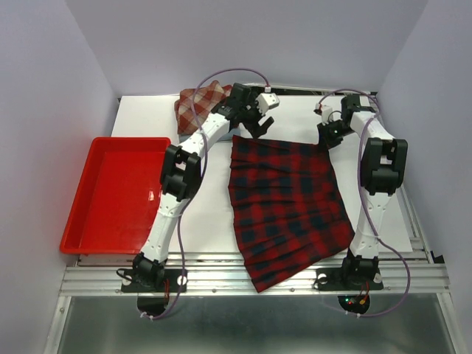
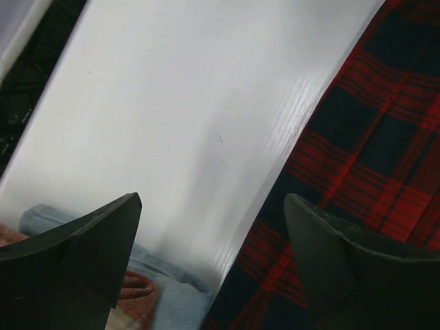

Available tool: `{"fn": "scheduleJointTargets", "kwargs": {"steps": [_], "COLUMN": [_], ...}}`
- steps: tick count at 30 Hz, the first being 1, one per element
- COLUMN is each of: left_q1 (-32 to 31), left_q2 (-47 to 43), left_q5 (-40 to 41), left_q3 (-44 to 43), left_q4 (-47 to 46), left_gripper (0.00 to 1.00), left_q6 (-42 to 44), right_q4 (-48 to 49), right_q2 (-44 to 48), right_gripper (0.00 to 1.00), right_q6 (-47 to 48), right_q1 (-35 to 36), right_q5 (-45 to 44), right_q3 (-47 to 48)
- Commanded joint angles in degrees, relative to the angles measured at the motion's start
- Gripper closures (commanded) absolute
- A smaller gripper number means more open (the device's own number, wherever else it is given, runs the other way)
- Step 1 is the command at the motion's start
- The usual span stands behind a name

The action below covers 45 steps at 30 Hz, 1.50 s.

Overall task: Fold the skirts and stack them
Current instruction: Fold the skirt

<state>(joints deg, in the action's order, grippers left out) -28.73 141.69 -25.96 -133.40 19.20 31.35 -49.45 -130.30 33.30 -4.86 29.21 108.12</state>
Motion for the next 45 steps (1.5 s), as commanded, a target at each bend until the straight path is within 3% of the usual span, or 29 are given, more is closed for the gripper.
{"fn": "scheduleJointTargets", "kwargs": {"steps": [1, 11, 19, 20, 21, 22, 23, 35, 41, 45], "left_q1": [0.5, -0.2, -1.2, -1.2, -1.2, -1.2, -1.0, 4.2, 3.6, 0.0], "left_q2": [1.0, 3.8, 4.1, 4.0, 3.7, 3.4, 3.0, -7.4, -16.3, -26.3], "left_q5": [-1.2, 0.7, 1.9, 2.2, 2.6, 4.4, 5.6, 14.3, 14.3, 16.8], "left_q3": [2.4, 0.8, 1.8, 2.0, 2.4, 3.0, 3.3, -2.8, 2.5, 14.2], "left_q4": [2.2, 12.5, 21.4, 21.9, 22.4, 22.0, 21.2, 6.9, 3.1, 3.5], "left_gripper": [0.04, 0.14, 0.42, 0.47, 0.66, 0.92, 1.00, 1.00, 1.00, 1.00], "left_q6": [2.8, 7.7, 10.7, 10.9, 11.3, 11.2, 10.8, 4.2, 0.9, 3.3], "right_q4": [0.6, 0.7, 0.3, 0.3, 0.2, 0.3, 0.3, 13.8, 15.7, 15.7], "right_q2": [3.6, 4.6, 6.2, 6.5, 6.6, 7.0, 7.2, 14.5, 18.0, 22.1], "right_gripper": [0.99, 0.99, 0.99, 0.99, 0.99, 0.99, 0.99, 0.99, 0.99, 0.99], "right_q6": [2.4, 3.8, 4.0, 4.0, 4.0, 3.9, 3.8, -4.8, -3.6, 1.3], "right_q1": [-0.4, -0.4, -0.4, -0.4, -0.4, -0.4, -0.4, -0.4, -0.4, -0.4], "right_q5": [-0.7, -0.6, 1.0, 1.3, 1.5, 1.5, 1.6, 2.0, 2.3, 5.8], "right_q3": [-0.9, -1.2, -1.5, -1.6, -1.6, -1.6, -1.5, -4.7, -4.3, -7.3]}}
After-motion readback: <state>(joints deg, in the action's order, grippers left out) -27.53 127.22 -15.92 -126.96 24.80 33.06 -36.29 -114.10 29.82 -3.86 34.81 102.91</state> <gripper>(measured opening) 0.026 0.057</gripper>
